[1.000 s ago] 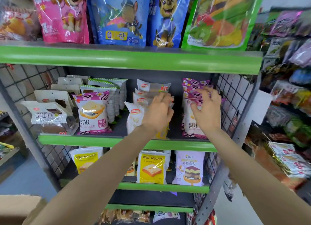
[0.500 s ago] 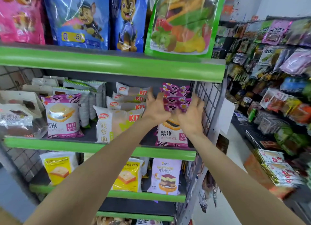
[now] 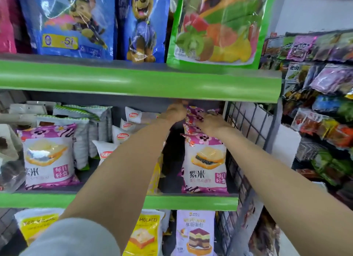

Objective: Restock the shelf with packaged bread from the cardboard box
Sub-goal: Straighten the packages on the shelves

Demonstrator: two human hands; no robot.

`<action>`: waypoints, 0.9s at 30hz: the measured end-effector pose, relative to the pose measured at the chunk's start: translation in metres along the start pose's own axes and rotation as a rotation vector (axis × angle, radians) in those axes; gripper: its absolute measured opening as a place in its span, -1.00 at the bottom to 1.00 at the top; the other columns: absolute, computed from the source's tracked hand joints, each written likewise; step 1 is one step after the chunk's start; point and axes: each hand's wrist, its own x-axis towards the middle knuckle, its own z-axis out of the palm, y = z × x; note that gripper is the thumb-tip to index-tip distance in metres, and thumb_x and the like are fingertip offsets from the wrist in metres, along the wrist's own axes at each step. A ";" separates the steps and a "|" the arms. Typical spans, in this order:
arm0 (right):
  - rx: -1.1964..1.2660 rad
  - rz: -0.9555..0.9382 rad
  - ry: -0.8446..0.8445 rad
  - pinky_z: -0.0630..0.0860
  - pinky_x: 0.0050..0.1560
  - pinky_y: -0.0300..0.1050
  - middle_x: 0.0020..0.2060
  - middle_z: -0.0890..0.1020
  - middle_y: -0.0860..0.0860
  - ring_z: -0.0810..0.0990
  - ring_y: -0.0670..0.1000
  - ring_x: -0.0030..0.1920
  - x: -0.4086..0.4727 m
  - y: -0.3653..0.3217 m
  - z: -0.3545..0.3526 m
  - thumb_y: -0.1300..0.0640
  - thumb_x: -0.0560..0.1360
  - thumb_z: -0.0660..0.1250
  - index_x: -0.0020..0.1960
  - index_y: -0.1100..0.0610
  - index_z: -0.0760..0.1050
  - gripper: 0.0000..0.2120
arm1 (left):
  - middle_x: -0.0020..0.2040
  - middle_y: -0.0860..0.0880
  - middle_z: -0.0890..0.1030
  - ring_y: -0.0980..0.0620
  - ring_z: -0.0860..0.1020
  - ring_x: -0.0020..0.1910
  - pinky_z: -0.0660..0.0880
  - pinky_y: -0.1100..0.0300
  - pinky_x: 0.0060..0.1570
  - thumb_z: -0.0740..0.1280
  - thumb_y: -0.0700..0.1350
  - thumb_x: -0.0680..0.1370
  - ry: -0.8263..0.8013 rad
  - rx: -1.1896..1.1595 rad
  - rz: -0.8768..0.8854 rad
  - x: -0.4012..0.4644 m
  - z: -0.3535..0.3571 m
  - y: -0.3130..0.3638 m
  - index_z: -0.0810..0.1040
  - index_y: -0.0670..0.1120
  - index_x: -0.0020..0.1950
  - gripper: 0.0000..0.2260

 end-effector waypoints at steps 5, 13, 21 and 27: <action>-0.042 -0.001 0.019 0.21 0.46 0.08 0.52 0.15 0.11 0.15 0.15 0.50 0.007 0.003 0.007 -0.08 0.63 0.01 0.51 0.10 0.15 -0.50 | 0.49 -0.22 0.24 -0.14 0.29 0.45 0.22 0.15 0.36 0.04 -0.15 0.67 0.001 0.033 0.028 0.031 0.015 -0.005 0.17 -0.22 0.51 -0.60; 0.026 0.030 0.067 0.42 0.26 -0.01 0.42 0.33 0.18 0.42 0.18 0.32 0.003 0.004 0.005 0.01 0.63 0.05 0.47 0.17 0.13 -0.53 | 0.27 -0.16 0.55 -0.07 0.53 0.25 0.46 0.16 0.16 0.27 -0.19 0.58 0.193 -0.046 -0.072 0.052 0.027 -0.010 0.52 -0.24 0.25 -0.73; 0.034 0.022 0.046 0.41 0.30 0.03 0.44 0.29 0.17 0.38 0.18 0.35 0.002 0.003 0.004 0.02 0.63 0.04 0.52 0.14 0.05 -0.49 | 0.23 -0.23 0.54 -0.19 0.51 0.22 0.46 0.10 0.13 0.19 -0.26 0.59 0.251 -0.033 -0.078 0.062 0.021 -0.018 0.52 -0.26 0.24 -0.74; 0.066 0.005 0.106 0.45 0.26 0.01 0.34 0.43 0.15 0.48 0.15 0.26 -0.005 0.003 -0.001 -0.01 0.62 0.06 0.46 0.11 0.21 -0.56 | 0.35 -0.16 0.47 -0.09 0.46 0.32 0.40 0.18 0.23 0.14 -0.13 0.64 0.230 -0.201 -0.127 0.046 0.013 -0.010 0.42 -0.25 0.34 -0.67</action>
